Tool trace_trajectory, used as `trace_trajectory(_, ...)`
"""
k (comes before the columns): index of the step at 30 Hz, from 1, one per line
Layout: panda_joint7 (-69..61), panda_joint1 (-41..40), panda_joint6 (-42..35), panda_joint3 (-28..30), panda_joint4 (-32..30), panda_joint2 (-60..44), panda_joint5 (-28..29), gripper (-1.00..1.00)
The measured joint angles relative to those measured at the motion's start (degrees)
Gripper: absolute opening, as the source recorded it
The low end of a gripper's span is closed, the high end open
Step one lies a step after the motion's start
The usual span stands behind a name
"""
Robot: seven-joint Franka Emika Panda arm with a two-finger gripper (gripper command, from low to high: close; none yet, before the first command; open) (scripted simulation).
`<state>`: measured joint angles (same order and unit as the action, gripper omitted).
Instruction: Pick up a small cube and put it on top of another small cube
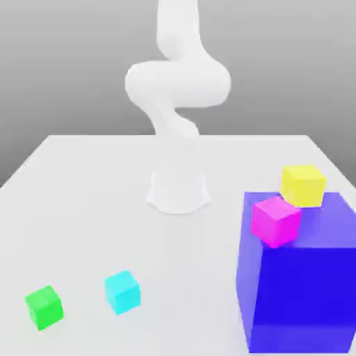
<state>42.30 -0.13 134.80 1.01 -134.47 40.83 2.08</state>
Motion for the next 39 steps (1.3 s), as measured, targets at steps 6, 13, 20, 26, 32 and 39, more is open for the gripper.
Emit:
trace_trajectory(6, -9.93, -0.31, 7.74, 3.93, -6.82, -12.98, 4.33, 0.0)
trace_trajectory(13, -23.66, -0.27, 16.55, 9.81, -14.51, -27.43, 5.54, 0.0)
trace_trajectory(20, -43.91, -1.49, 25.61, 12.65, -22.31, -42.16, -2.38, 0.0)
trace_trajectory(26, -53.57, -6.4, 35.08, 6.07, -21.7, -54.73, -12.13, 0.0)
trace_trajectory(32, -54.77, -8.33, 37.76, 3.81, -21.05, -58.14, -13.57, -1.0)
trace_trajectory(39, -51.28, -6.01, 32.15, 7.18, -22.46, -51.12, -9.04, -1.0)
